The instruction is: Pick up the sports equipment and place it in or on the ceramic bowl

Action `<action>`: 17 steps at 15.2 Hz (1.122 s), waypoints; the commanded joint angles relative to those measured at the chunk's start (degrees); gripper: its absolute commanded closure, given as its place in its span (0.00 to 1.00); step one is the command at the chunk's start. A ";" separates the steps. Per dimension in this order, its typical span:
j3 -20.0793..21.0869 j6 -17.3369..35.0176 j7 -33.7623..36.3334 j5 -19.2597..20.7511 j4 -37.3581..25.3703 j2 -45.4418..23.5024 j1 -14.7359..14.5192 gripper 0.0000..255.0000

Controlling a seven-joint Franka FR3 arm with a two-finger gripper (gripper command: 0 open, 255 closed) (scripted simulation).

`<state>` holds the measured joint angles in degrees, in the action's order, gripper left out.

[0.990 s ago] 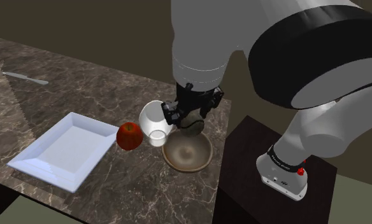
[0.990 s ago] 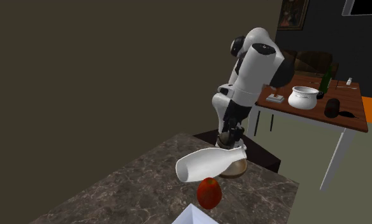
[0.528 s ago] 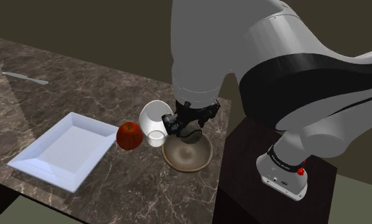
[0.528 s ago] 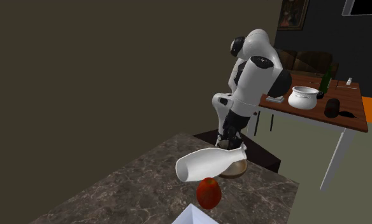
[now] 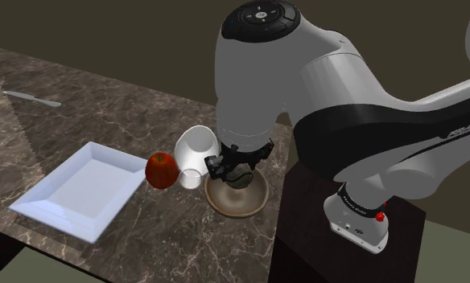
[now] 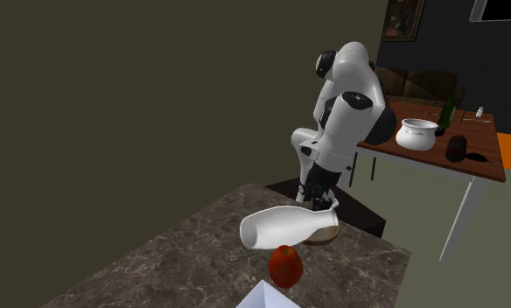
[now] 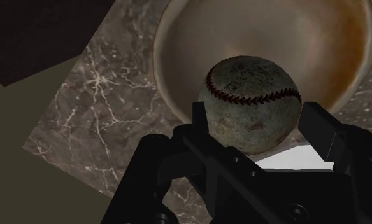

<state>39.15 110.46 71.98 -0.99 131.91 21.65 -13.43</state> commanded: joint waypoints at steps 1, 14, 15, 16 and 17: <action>0.03 0.10 0.04 0.03 0.04 -0.06 0.02 1.00; -0.35 -5.78 -0.28 -0.30 -5.16 0.75 -0.20 0.00; -0.40 -7.30 -0.30 -0.32 -6.62 0.82 -0.21 0.00; -0.40 -7.30 -0.30 -0.31 -6.62 0.82 -0.22 0.00; -0.40 -7.31 -0.30 -0.32 -6.62 0.83 -0.22 0.00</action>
<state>38.69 103.52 71.59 -1.31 125.64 22.53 -13.63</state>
